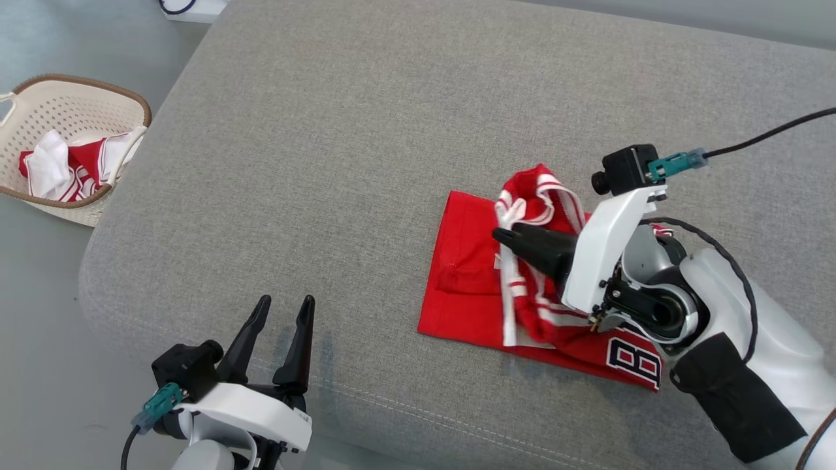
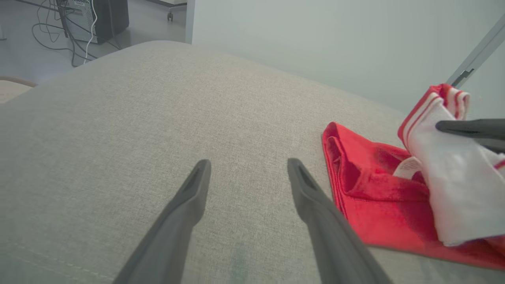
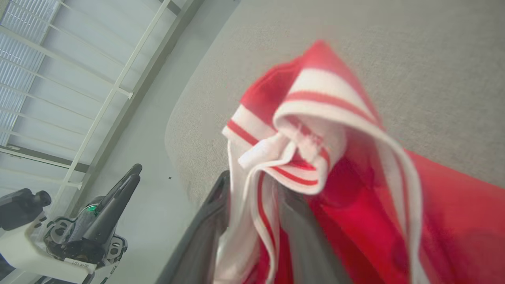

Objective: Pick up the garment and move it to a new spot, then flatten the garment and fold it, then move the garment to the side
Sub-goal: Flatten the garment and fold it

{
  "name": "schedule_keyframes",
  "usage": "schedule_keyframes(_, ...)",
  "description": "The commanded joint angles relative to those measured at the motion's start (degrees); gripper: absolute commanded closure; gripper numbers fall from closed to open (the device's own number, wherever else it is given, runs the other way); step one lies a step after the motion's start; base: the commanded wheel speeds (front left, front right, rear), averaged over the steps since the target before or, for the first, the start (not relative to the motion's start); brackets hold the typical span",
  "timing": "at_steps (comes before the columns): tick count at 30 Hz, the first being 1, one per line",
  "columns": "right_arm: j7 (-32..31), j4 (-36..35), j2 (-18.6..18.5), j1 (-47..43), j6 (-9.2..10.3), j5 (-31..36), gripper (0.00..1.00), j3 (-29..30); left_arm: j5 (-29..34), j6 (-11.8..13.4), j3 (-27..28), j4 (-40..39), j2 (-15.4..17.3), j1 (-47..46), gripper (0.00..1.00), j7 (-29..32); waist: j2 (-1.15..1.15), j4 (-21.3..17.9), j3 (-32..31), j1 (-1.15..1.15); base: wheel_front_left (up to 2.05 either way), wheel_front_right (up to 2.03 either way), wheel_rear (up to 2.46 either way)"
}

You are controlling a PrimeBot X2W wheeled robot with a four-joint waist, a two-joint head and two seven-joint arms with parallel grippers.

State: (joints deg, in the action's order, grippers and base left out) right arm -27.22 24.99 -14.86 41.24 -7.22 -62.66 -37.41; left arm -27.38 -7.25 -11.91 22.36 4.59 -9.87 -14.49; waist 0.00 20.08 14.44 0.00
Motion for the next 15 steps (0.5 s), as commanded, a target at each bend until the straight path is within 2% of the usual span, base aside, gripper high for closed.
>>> schedule_keyframes(1,0.2,-1.2,1.8,1.7,-0.26,0.8,0.00,0.5,-0.3,-0.2,2.0,-1.0,0.9,-2.0,0.00,-0.5,0.00,0.1,0.1,0.00,0.00,0.00,0.00)
schedule_keyframes(4,0.3,-2.0,3.0,3.1,-0.26,0.2,0.00,2.8,-0.2,-0.2,2.8,-0.9,0.7,-2.0,0.00,-0.5,0.00,-0.6,0.0,0.00,0.00,0.00,0.00)
schedule_keyframes(6,1.3,-3.7,2.5,4.1,-0.26,-0.3,0.00,5.5,0.1,-0.2,3.5,-1.2,0.7,-2.1,0.00,-0.5,0.00,-1.4,-0.3,0.00,0.00,0.00,0.00)
schedule_keyframes(11,6.4,-6.1,-1.9,3.5,-0.26,-0.9,0.00,16.8,0.8,-0.2,4.2,-2.3,0.6,-2.0,0.00,-0.5,0.00,-3.6,-0.8,0.00,0.00,0.00,0.00)
schedule_keyframes(15,6.9,-5.0,-5.2,-3.1,-0.26,-0.7,0.00,22.6,1.1,-0.2,4.3,-2.9,0.8,-2.1,0.00,-0.5,0.00,-5.2,-1.0,0.00,0.00,0.00,0.00)
